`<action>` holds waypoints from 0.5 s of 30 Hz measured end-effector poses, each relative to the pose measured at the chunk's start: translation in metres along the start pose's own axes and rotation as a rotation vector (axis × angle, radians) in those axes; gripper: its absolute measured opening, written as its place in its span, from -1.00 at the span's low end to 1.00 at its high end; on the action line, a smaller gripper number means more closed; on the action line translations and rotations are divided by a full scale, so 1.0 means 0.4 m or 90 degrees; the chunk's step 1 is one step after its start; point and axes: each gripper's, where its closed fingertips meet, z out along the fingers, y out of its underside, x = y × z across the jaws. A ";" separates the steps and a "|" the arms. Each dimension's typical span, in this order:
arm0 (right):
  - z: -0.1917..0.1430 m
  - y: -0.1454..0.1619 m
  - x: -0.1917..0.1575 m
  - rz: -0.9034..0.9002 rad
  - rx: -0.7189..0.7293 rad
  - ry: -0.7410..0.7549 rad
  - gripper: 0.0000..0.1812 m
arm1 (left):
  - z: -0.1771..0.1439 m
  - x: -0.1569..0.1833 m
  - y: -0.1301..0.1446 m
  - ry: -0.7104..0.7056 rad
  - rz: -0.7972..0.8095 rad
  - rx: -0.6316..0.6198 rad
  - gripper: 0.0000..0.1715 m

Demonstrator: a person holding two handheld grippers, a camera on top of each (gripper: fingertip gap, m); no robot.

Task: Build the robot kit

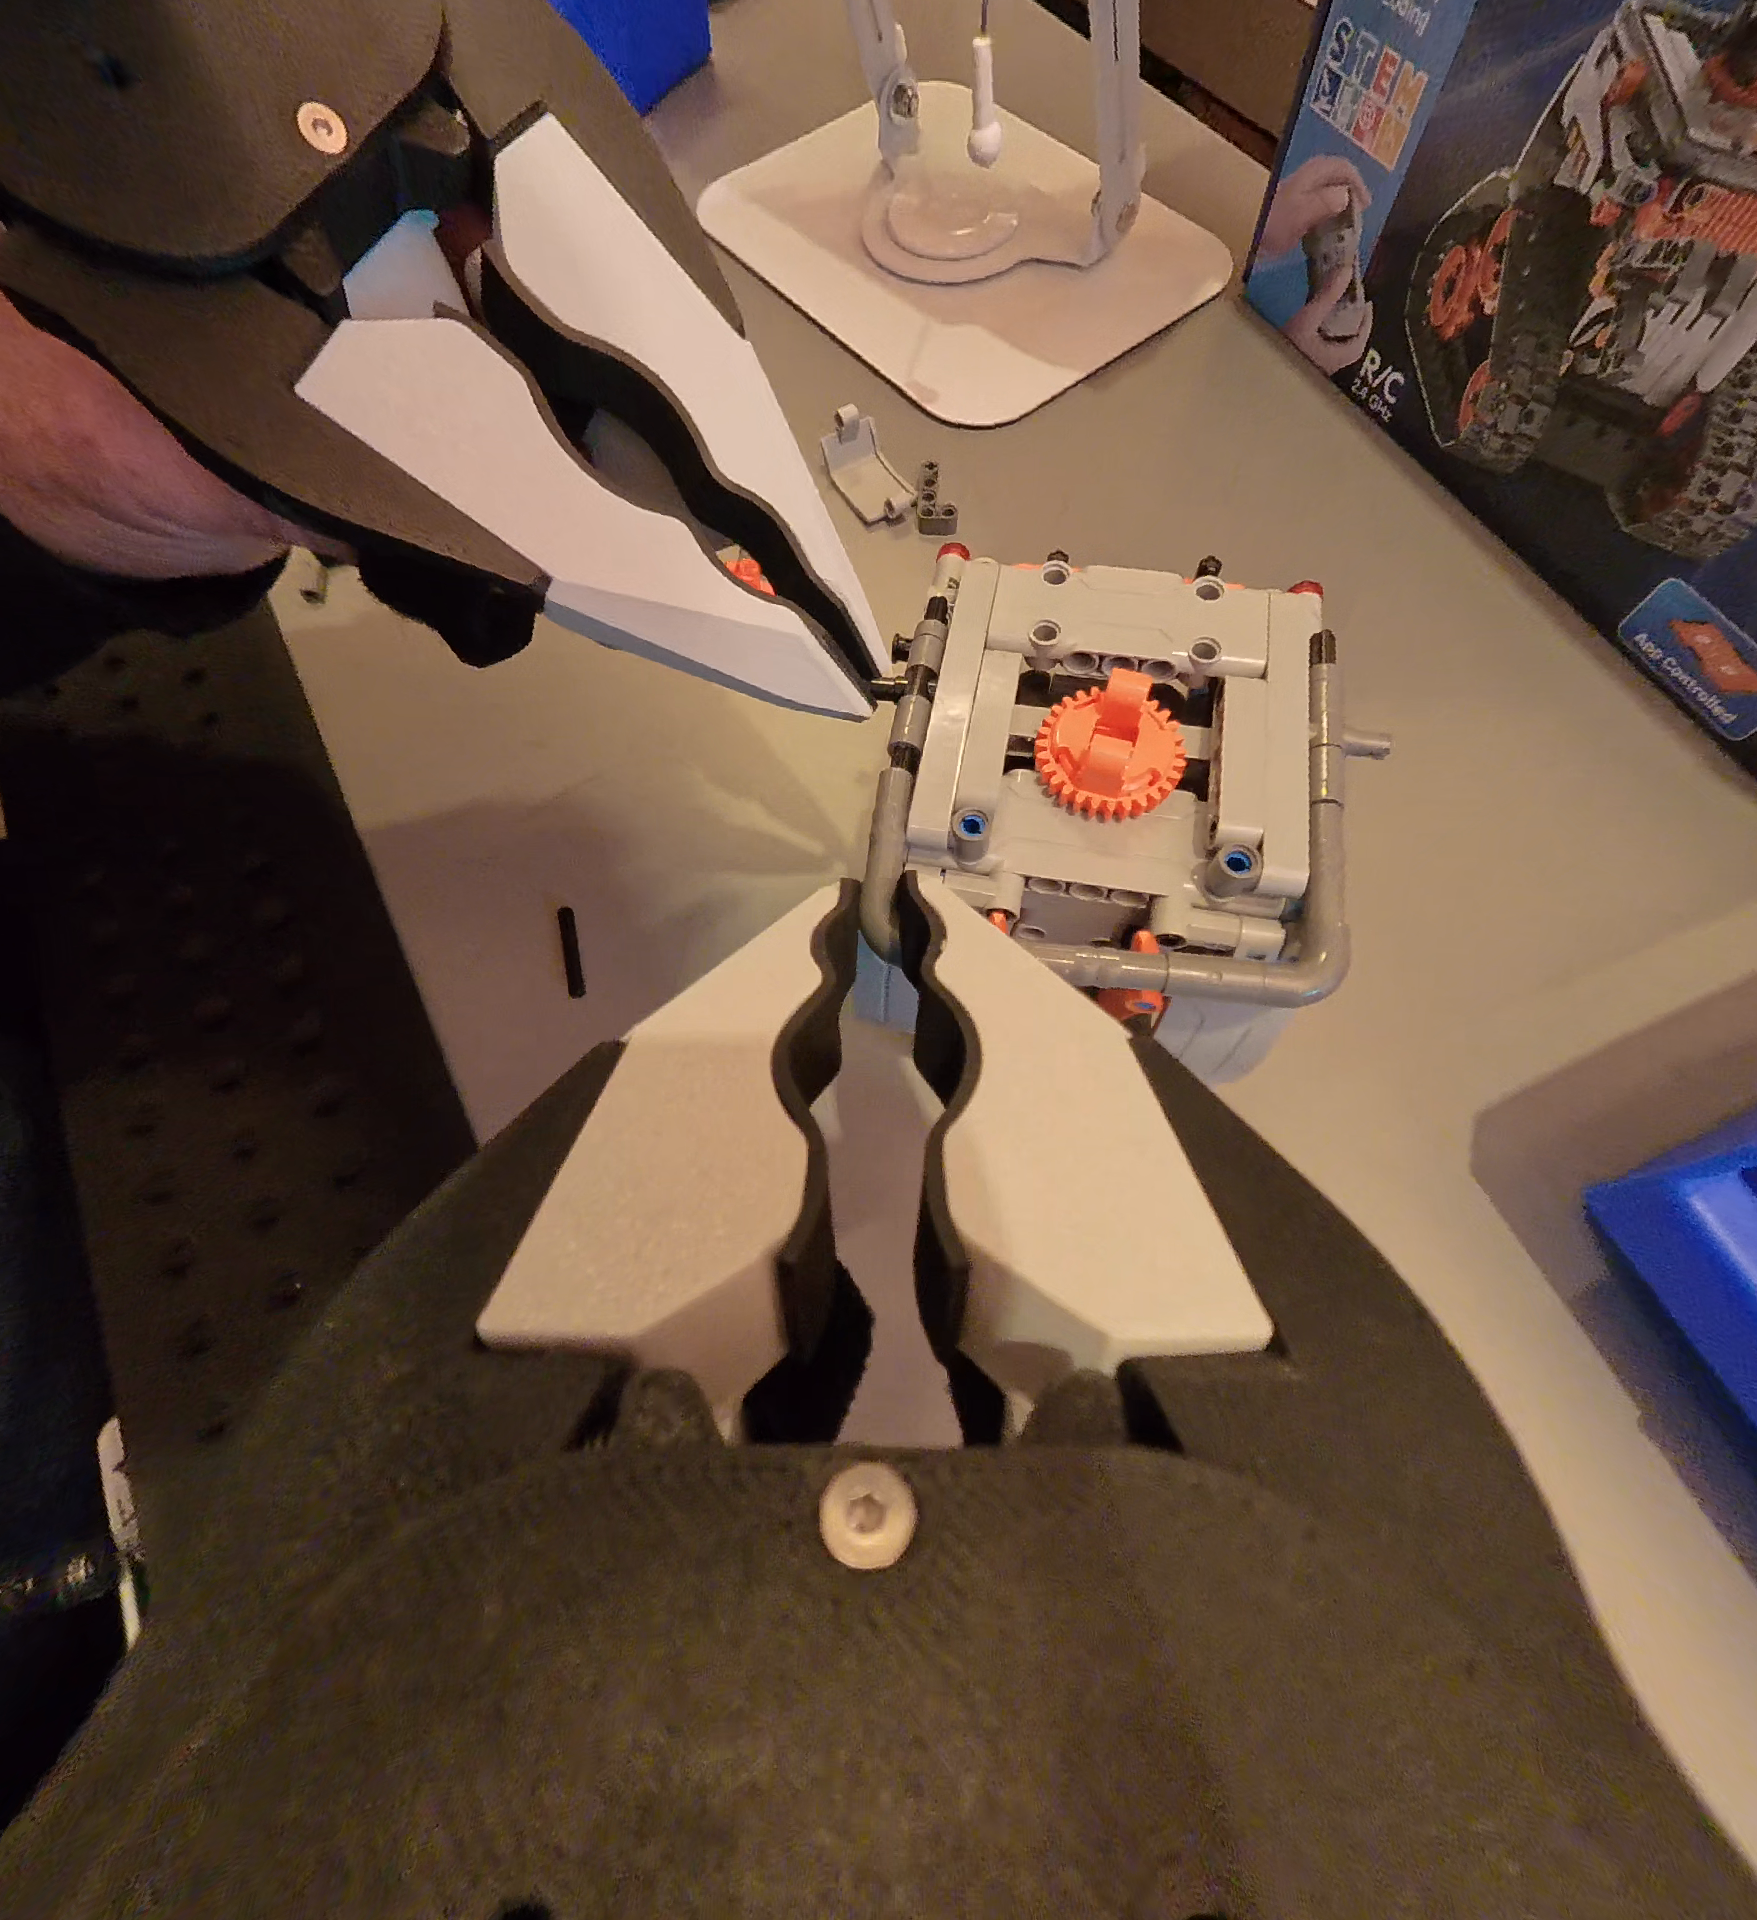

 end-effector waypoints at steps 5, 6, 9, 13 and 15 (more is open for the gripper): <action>-0.001 -0.004 0.005 0.004 -0.001 -0.001 -0.95 | 0.006 0.010 -0.003 0.005 0.010 -0.002 -0.99; -0.005 -0.005 0.002 0.005 -0.001 -0.006 -0.95 | 0.006 0.007 -0.002 0.003 0.009 -0.007 -0.99; -0.015 0.000 0.000 0.002 0.002 -0.014 -0.95 | 0.003 0.010 0.000 0.014 0.006 -0.005 -0.99; -0.008 0.002 -0.012 -0.024 -0.006 -0.018 -0.95 | 0.000 0.010 0.003 0.013 0.013 -0.005 -0.99; -0.007 0.004 -0.016 -0.032 -0.008 -0.017 -0.94 | -0.003 0.011 0.005 0.022 0.005 -0.003 -0.99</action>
